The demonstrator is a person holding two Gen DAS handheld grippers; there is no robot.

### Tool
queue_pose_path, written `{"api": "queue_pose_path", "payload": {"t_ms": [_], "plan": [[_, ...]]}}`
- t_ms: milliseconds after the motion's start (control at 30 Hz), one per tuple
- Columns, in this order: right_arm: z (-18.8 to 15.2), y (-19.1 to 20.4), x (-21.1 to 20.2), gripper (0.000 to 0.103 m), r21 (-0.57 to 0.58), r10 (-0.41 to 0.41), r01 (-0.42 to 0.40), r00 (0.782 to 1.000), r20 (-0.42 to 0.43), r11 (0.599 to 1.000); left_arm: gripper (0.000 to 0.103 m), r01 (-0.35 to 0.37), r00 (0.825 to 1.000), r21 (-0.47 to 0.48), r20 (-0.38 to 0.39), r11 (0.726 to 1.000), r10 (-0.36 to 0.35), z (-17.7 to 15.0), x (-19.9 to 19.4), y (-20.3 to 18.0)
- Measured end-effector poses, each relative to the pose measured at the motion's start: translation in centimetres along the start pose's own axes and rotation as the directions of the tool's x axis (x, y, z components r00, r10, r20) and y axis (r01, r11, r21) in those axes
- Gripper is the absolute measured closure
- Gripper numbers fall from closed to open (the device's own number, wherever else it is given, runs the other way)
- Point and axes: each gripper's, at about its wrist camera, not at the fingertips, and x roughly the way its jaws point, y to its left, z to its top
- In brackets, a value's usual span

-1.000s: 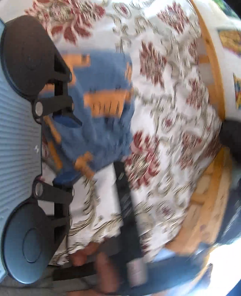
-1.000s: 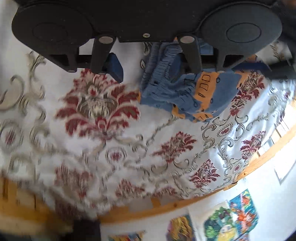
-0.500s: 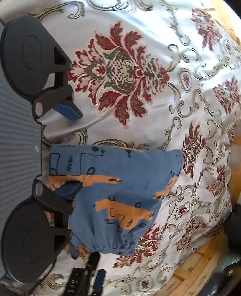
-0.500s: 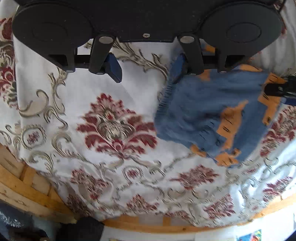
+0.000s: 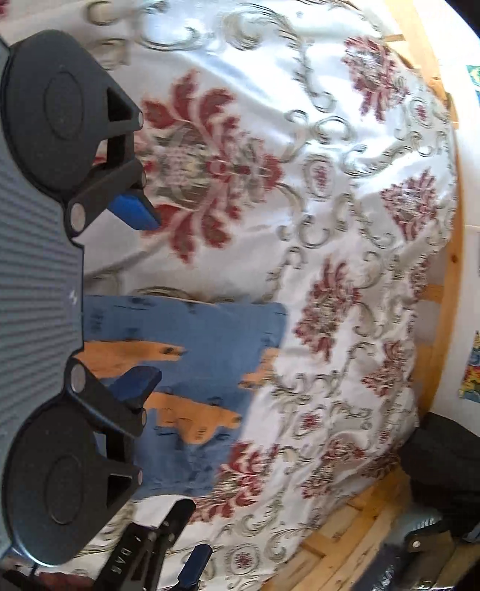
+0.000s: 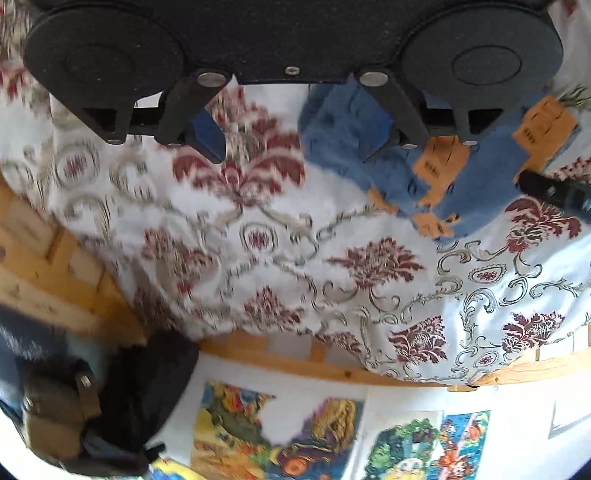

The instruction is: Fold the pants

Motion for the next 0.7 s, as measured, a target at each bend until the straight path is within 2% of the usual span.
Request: {"api": "queue_pose_path", "payload": {"t_ms": [100,233,367,467,500,567,700], "plan": [[0.3,0.2,1.7,0.020,-0.010,-0.022,0.022,1.000,0.011,1.000,0.016,0.000,0.999,0.047,0.038,0.999,-0.002,2.1,1.9,-0.8],[-0.1,0.4,3.9,0.017,-0.034,-0.038,0.037,0.999,-0.029,0.999,0.013,-0.058,0.997,0.164,0.055,0.985,0.050,3.6,5.8,-1.7],[-1.0,0.6,5.1,0.017,-0.055,-0.032,0.028,0.997,-0.072,0.998,0.010,-0.033,0.999,0.136,0.008,0.990,0.032,3.1,8.3,-1.2],[-0.4,0.1,3.9,0.013,-0.027,-0.023,0.022,0.999,-0.049,0.999,0.010,-0.003,1.000,0.084,-0.002,0.996,0.003,2.6,7.8,-0.3],[-0.2,-0.2,3.3,0.009,-0.008,-0.005,0.004,0.999,-0.051,1.000,0.009,0.014,1.000,0.062,-0.010,0.998,-0.013,2.6,7.3,0.2],[-0.2,-1.0,2.1,0.006,0.044,0.049,-0.046,0.997,-0.064,0.998,0.007,0.053,0.998,0.032,-0.040,0.998,-0.052,2.4,6.2,1.2],[-0.7,-2.0,1.0,0.007,0.104,0.106,-0.092,0.986,-0.128,0.990,0.007,0.039,0.995,0.090,-0.094,0.995,-0.031,1.3,5.0,2.2]]}}
